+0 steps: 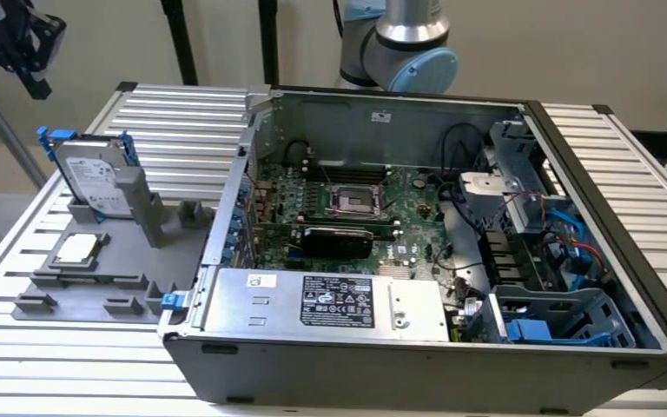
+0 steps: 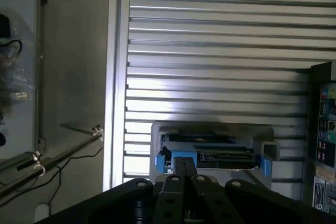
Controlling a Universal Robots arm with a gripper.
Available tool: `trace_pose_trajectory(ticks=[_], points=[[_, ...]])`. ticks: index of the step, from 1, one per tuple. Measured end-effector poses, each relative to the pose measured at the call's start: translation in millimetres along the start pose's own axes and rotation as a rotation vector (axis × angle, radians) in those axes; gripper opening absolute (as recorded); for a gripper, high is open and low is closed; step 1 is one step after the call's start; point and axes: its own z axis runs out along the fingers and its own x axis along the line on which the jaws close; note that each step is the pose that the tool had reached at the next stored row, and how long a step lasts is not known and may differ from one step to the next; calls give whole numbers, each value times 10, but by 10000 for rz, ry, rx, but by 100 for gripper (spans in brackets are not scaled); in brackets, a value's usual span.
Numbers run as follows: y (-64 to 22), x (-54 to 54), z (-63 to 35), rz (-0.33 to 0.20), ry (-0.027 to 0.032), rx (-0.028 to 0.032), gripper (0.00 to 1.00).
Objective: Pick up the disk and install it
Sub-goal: 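Pick up the disk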
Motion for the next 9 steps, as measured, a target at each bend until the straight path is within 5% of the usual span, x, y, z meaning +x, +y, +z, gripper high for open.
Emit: trace_pose_trajectory(ticks=[9], points=[[-2,0,40,-1642,130,-20,11]])
